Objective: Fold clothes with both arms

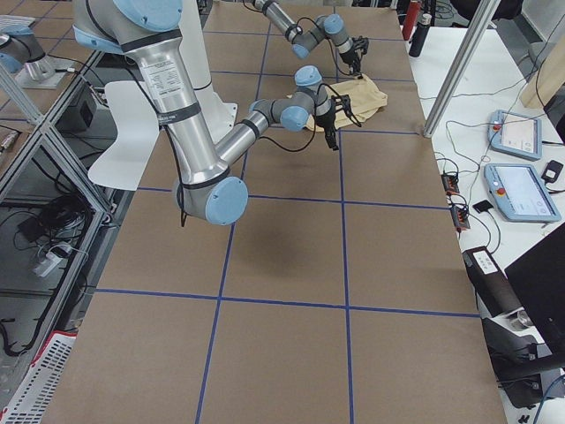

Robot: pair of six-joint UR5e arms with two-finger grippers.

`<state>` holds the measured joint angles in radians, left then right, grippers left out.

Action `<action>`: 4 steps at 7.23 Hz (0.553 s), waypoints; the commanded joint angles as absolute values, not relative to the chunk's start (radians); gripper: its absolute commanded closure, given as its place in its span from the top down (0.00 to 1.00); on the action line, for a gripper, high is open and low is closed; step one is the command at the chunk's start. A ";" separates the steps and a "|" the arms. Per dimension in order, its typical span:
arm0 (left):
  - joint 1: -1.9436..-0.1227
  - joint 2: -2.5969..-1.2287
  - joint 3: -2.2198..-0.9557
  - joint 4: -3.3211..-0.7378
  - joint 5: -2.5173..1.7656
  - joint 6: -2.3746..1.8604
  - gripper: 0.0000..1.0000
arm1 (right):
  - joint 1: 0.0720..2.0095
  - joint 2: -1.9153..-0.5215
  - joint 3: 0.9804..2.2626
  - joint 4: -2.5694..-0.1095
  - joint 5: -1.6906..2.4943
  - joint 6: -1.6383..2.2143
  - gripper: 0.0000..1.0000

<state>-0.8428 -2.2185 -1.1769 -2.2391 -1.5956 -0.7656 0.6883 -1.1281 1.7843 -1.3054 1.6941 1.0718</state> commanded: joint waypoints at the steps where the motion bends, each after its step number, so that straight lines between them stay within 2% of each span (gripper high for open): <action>1: -0.916 -2.327 -1.051 -2.244 -1.637 -0.662 0.00 | 0.684 -1.127 1.784 -1.305 1.694 1.077 1.00; 2: -0.919 -2.319 -1.054 -2.272 -1.638 -0.646 0.99 | 0.683 -1.124 1.784 -1.305 1.694 1.078 1.00; 3: -0.920 -2.289 -1.057 -2.361 -1.658 -0.643 1.00 | 0.674 -1.115 1.779 -1.305 1.692 1.094 1.00; 4: -0.928 -2.266 -1.065 -2.394 -1.725 -0.620 1.00 | 0.649 -1.050 1.737 -1.307 1.686 1.174 1.00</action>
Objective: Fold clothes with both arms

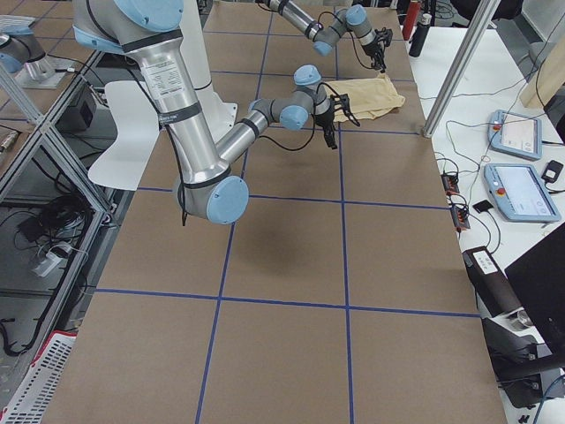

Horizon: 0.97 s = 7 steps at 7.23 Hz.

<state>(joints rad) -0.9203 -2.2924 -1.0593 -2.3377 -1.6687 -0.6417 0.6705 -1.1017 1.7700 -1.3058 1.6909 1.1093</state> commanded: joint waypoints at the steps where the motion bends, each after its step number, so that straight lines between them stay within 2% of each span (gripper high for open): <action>1: -0.930 -2.213 -1.124 -2.395 -1.735 -0.612 1.00 | 0.619 -0.926 1.629 -1.310 1.643 1.271 1.00; 3: -0.931 -2.128 -1.230 -2.393 -1.736 -0.621 1.00 | 0.566 -0.690 1.385 -1.312 1.577 1.428 1.00; 5: -0.931 -2.125 -1.235 -2.393 -1.735 -0.626 1.00 | 0.522 -0.556 1.196 -1.309 1.481 1.492 0.95; 7: -0.931 -2.125 -1.236 -2.393 -1.735 -0.627 1.00 | 0.488 -0.512 1.087 -1.252 1.437 1.500 0.68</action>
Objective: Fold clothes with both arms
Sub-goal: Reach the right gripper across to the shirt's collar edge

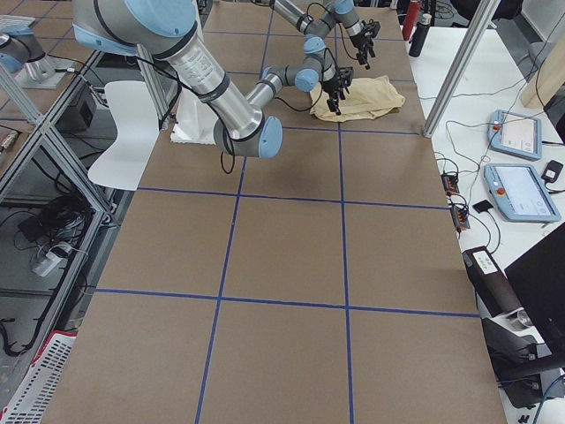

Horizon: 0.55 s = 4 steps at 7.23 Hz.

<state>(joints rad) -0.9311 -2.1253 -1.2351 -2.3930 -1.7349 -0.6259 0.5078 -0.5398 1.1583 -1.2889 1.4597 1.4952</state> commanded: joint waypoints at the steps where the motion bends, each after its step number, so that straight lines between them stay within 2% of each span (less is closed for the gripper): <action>1: -0.931 -2.125 -1.236 -2.393 -1.735 -0.627 1.00 | 0.486 -0.506 1.047 -1.238 1.427 1.482 0.57; 4: -0.931 -2.125 -1.236 -2.393 -1.735 -0.627 1.00 | 0.486 -0.467 0.953 -1.217 1.408 1.424 0.52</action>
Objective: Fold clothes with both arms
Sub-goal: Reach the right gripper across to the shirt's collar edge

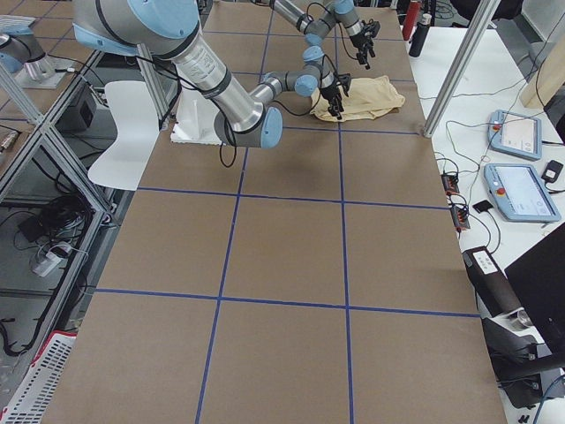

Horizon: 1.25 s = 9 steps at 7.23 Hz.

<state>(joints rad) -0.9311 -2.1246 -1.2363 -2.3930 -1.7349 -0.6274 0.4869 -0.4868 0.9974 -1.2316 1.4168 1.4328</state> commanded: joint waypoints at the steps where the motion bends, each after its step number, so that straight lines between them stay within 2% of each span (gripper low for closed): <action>1: -0.930 -2.125 -1.236 -2.393 -1.735 -0.626 1.00 | 0.486 -0.465 0.906 -1.148 1.405 1.422 0.52; 3: -0.931 -2.125 -1.236 -2.393 -1.735 -0.627 1.00 | 0.483 -0.462 0.897 -1.141 1.397 1.416 0.51; 4: -0.931 -2.125 -1.235 -2.393 -1.735 -0.626 1.00 | 0.479 -0.460 0.897 -1.141 1.396 1.416 0.45; 6: -0.931 -2.125 -1.236 -2.393 -1.735 -0.627 1.00 | 0.466 -0.460 0.897 -1.143 1.391 1.416 0.00; 8: -0.930 -2.125 -1.238 -2.393 -1.735 -0.627 1.00 | 0.462 -0.460 0.908 -1.149 1.391 1.402 0.00; 9: -0.930 -2.125 -1.238 -2.393 -1.735 -0.627 1.00 | 0.462 -0.472 0.987 -1.228 1.397 1.394 0.00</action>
